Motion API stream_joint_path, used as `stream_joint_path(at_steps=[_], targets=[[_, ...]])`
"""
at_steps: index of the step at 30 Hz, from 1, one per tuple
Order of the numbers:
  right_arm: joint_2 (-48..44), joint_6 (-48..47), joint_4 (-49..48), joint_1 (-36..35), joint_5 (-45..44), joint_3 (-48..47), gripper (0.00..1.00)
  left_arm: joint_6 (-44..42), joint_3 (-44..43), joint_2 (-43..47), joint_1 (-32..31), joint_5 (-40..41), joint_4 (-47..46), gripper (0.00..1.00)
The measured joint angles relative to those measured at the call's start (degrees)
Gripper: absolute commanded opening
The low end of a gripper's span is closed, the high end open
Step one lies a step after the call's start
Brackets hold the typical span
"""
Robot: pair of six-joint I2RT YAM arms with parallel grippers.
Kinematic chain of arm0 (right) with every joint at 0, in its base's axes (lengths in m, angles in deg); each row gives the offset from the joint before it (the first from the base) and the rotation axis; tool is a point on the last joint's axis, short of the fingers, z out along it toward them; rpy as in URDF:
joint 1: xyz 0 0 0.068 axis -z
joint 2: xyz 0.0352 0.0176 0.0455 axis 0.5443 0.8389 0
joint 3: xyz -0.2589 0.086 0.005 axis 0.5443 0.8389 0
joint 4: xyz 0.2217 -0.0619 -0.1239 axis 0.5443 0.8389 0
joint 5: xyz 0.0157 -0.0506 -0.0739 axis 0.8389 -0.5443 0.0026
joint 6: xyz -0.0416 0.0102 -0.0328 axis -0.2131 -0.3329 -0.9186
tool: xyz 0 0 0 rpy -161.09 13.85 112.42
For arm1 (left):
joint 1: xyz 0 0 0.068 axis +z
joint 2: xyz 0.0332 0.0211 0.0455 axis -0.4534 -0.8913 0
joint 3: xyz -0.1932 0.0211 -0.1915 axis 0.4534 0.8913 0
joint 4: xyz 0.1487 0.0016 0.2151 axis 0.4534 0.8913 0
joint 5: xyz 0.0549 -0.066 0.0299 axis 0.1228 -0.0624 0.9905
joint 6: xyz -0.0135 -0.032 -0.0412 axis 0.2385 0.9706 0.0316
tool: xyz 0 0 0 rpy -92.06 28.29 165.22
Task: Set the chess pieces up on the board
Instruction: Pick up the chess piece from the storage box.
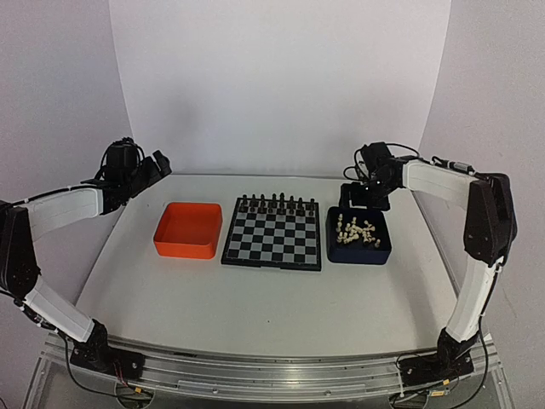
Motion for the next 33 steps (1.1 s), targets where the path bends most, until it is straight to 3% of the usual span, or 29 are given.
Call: stream_joint_path(at_steps=[5, 20, 33], targets=[[0.0, -0.2, -0.1, 0.0, 0.0, 0.0, 0.93, 0.0, 0.0, 0.0, 0.0, -0.3, -0.1, 1.0], [9.8, -3.2, -0.1, 0.0, 2.7, -4.6, 0.56, 0.0, 0.0, 0.0, 0.0, -0.3, 0.0, 1.0], [14.8, -6.4, 0.6, 0.0, 4.4, -8.8, 0.4, 0.1, 0.1, 0.0, 0.0, 0.3, 0.0, 1.0]])
